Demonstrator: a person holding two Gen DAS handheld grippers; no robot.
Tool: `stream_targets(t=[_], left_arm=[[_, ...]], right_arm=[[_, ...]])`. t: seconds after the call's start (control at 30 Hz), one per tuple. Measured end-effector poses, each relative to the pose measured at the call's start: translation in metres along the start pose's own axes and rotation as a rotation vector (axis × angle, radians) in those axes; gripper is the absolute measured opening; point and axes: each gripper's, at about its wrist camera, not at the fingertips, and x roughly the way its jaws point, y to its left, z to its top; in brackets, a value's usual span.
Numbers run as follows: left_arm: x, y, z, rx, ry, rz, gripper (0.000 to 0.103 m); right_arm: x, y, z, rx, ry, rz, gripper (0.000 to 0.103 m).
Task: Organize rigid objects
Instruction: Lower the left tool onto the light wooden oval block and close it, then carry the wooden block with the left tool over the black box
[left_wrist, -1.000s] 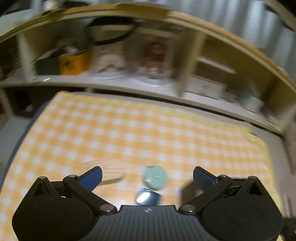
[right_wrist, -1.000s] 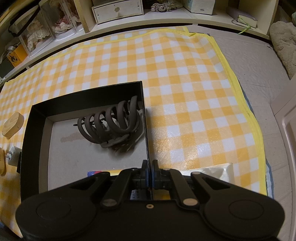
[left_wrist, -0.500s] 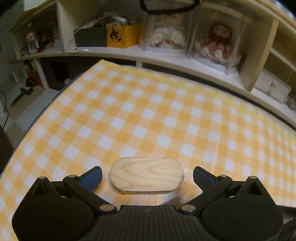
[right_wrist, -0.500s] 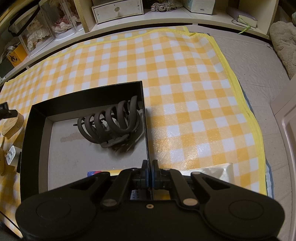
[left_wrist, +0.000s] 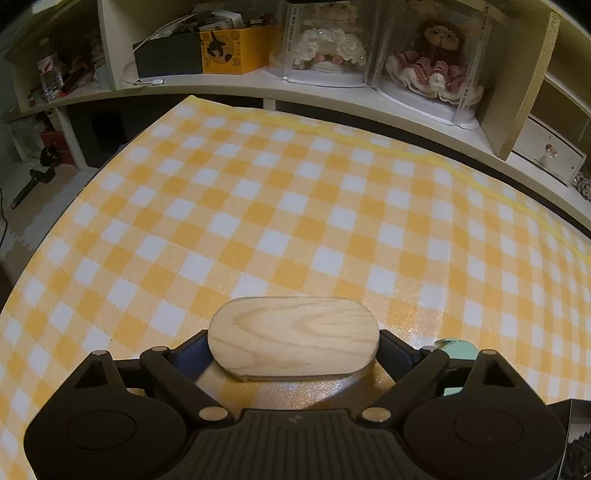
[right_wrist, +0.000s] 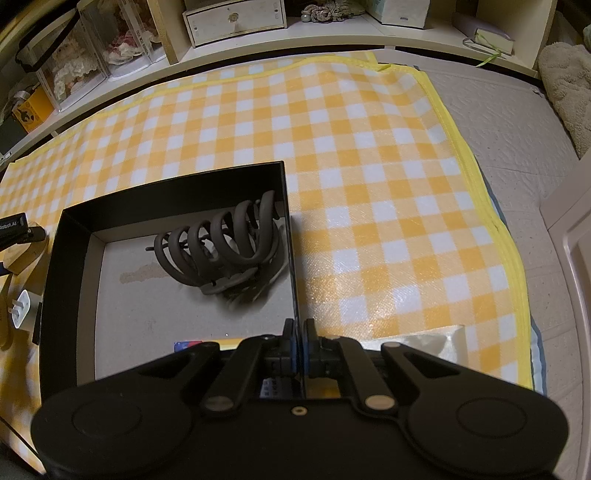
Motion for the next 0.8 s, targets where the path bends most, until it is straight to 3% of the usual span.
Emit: stream_targets(t=[0.13, 0.33, 0.5, 0.63, 0.8], left_arm=[[-0.015, -0.001, 0.003, -0.019, -0.021, -0.045, 0.092], [-0.070, -0.019, 0.003, 0.025, -0.132, -0.194, 0.092], [-0.109, -0.042, -0.006, 0.092, -0.173, -0.324, 0.092], [-0.131, -0.063, -0.021, 0.158, -0.165, -0.432, 0.092], [-0.139, -0.089, -0.049, 0.238, -0.061, -0.559, 0.092]], right_arm=[[0.000, 0.000, 0.000, -0.001, 0.000, 0.000, 0.004], [0.000, 0.000, 0.000, -0.001, 0.000, -0.001, 0.004], [-0.001, 0.001, 0.000, -0.002, 0.000, -0.002, 0.004], [0.000, 0.000, 0.000, -0.001, 0.001, -0.001, 0.004], [-0.001, 0.001, 0.000, 0.003, 0.001, 0.001, 0.004]])
